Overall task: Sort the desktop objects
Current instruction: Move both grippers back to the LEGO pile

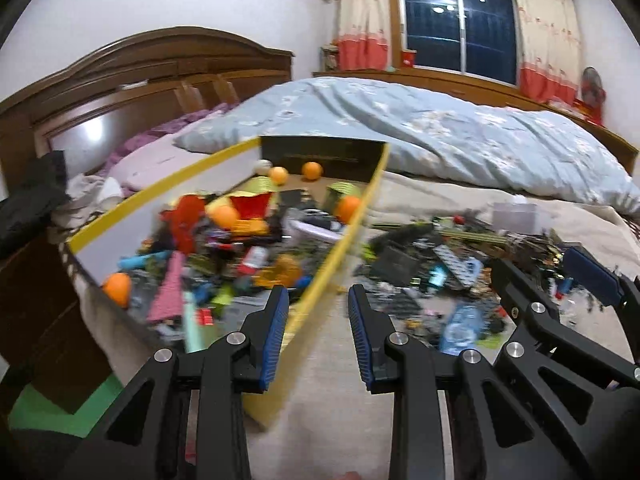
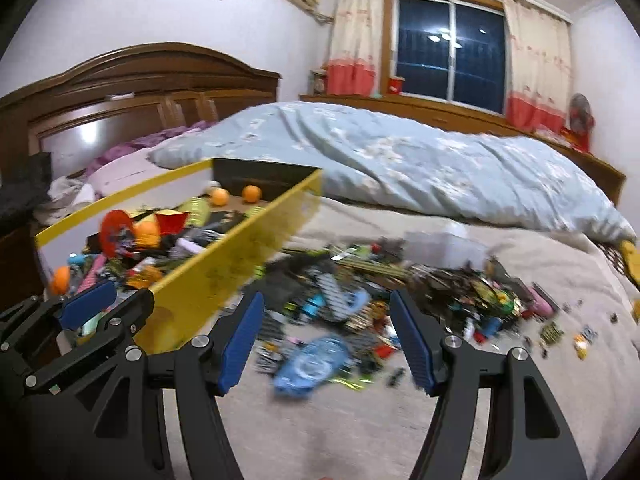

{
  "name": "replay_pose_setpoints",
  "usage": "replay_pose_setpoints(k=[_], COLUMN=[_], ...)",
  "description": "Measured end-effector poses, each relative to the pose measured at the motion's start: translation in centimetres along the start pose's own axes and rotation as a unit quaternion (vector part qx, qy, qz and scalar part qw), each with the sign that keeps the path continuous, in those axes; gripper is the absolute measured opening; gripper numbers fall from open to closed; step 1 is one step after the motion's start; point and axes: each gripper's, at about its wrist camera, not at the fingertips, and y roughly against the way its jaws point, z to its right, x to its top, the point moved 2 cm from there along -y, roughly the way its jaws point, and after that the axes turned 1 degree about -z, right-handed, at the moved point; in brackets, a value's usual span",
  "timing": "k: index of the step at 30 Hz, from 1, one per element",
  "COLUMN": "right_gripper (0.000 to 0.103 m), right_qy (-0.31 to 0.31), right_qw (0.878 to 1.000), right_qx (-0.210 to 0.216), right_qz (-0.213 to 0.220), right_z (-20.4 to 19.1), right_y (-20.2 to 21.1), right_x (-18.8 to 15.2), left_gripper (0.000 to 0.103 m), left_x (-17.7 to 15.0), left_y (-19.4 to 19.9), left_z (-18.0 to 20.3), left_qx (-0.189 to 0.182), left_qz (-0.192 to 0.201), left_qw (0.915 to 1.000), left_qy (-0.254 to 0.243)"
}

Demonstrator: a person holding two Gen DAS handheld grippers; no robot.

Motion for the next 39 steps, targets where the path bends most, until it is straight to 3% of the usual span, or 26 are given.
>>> replay_pose_setpoints(k=[10,15,17,18,21,25,28,30,31,33,39], right_gripper=[0.066,0.065,0.065,0.066,0.071,0.071,0.071,0.071,0.071,0.071,0.069], right_qy=[-0.026,-0.026,-0.026,-0.02,-0.043,-0.013,0.026,0.047,0.054,0.056,0.037], right_qw=[0.997,0.997,0.998,0.999,0.998,0.997,0.997,0.997,0.997,0.995,0.983], right_qx=[-0.07,-0.072,-0.051,-0.035,0.02,0.043,0.042,0.041,0.041,0.055,0.112], right_qz=[-0.002,-0.012,-0.014,-0.026,-0.044,-0.069,-0.057,-0.041,-0.041,-0.057,-0.144], right_z=[5.7,7.4,7.9,8.1,9.1,8.6,7.4,6.9,6.8,6.7,7.2], right_y=[1.1,0.8,0.0,-0.6,-1.1,-1.3,-0.8,-0.5,-0.6,-1.4,-6.0], right_x=[-1.4,-3.5,-4.8,-5.4,-7.9,-11.4,-11.2,-10.6,-10.4,-9.9,-8.2], left_gripper=[0.031,0.025,0.025,0.028,0.033,0.033,0.033,0.033,0.033,0.033,0.036], left_x=[-0.4,-1.9,-2.4,-2.7,-3.2,-3.6,-4.6,-5.2,-5.6,-6.2,-6.6], left_y=[0.1,-0.7,-1.9,-3.0,-4.3,-4.6,-4.4,-5.1,-5.8,-7.3,-7.3], left_z=[6.1,8.6,8.2,7.4,5.9,5.8,6.4,6.5,6.4,6.3,6.9], left_qx=[-0.06,-0.081,-0.118,-0.16,-0.207,-0.202,-0.198,-0.2,-0.221,-0.234,-0.23], left_qz=[0.007,-0.003,-0.036,-0.07,-0.08,-0.065,-0.047,-0.05,-0.063,-0.093,-0.076], left_qw=[0.9969,0.9918,0.9901,0.9842,0.9749,0.9771,0.9763,0.9751,0.9704,0.9653,0.9649], left_qy=[-0.05,-0.099,-0.067,-0.029,0.021,-0.019,-0.074,-0.081,-0.075,-0.07,-0.102])
